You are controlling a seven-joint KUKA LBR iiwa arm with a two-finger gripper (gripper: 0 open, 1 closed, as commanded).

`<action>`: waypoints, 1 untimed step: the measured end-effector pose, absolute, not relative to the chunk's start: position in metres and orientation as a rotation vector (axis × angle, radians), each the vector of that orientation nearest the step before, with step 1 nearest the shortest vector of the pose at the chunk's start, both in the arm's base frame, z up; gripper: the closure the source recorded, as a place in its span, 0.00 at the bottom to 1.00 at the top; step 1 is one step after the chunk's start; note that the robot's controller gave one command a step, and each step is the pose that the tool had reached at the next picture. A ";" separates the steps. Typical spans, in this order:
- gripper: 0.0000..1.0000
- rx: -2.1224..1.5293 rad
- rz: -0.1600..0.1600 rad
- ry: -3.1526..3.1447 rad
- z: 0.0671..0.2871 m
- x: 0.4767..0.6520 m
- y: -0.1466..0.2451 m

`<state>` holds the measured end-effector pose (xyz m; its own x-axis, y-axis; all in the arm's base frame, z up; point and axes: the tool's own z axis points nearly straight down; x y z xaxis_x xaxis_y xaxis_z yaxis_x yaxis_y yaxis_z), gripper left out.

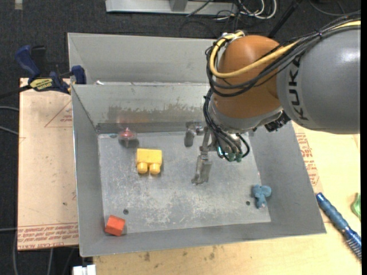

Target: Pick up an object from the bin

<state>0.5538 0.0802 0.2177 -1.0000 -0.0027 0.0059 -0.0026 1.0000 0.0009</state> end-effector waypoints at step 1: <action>0.00 0.151 -0.004 -3.136 0.116 0.606 0.152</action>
Offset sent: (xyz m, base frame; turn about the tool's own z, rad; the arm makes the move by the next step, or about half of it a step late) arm 0.0533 0.0681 -0.0966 -0.0867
